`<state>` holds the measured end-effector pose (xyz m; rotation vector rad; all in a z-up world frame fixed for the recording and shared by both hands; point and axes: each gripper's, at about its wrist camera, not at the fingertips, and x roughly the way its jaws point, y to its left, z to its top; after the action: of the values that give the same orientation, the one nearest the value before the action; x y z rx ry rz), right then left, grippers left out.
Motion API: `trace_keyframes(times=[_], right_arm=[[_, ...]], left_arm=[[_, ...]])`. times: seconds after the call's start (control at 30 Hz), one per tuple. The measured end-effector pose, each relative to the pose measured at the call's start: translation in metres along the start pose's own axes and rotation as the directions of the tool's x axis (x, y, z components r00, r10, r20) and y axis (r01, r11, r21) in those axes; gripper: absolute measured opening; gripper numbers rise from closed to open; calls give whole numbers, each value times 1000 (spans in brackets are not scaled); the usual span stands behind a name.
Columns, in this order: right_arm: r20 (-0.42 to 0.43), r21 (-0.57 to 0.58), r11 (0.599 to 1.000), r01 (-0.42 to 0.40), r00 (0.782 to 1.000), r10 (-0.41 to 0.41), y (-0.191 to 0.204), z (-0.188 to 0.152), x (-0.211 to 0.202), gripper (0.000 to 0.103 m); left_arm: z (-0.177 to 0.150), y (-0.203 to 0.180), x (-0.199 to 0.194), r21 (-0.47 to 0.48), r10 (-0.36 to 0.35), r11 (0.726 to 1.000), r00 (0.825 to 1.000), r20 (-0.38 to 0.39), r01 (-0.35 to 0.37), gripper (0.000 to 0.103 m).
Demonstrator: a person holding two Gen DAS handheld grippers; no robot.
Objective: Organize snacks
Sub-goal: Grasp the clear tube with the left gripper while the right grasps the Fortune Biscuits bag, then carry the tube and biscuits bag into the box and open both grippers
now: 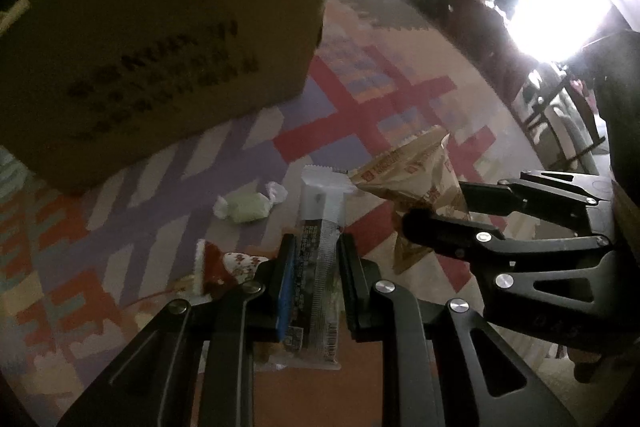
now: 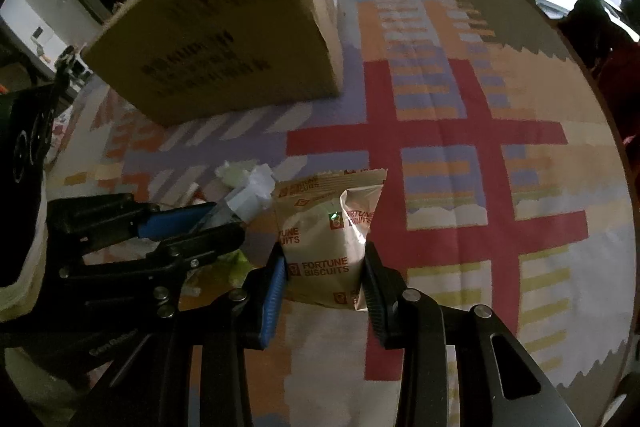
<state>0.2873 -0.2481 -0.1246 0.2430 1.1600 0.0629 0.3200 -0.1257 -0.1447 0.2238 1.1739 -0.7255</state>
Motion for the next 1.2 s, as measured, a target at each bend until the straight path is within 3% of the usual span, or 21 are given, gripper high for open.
trace_keyframes(times=[0.2, 0.5, 1.0, 1.2], right_arm=[[57, -36, 999, -10, 998, 12, 18, 5, -20, 37], [143, -78, 997, -16, 989, 27, 40, 16, -50, 37], [297, -114, 992, -49, 951, 81, 69, 52, -98, 37], [352, -136, 990, -45, 931, 91, 80, 74, -113, 37]], left_arm=[[-4, 6, -29, -71, 15, 997, 996, 85, -9, 22], [-7, 15, -80, -139, 82, 989, 977, 197, -55, 22], [6, 28, -154, -214, 183, 971, 918, 351, -111, 22], [24, 32, -180, -223, 226, 964, 885, 408, -143, 22]])
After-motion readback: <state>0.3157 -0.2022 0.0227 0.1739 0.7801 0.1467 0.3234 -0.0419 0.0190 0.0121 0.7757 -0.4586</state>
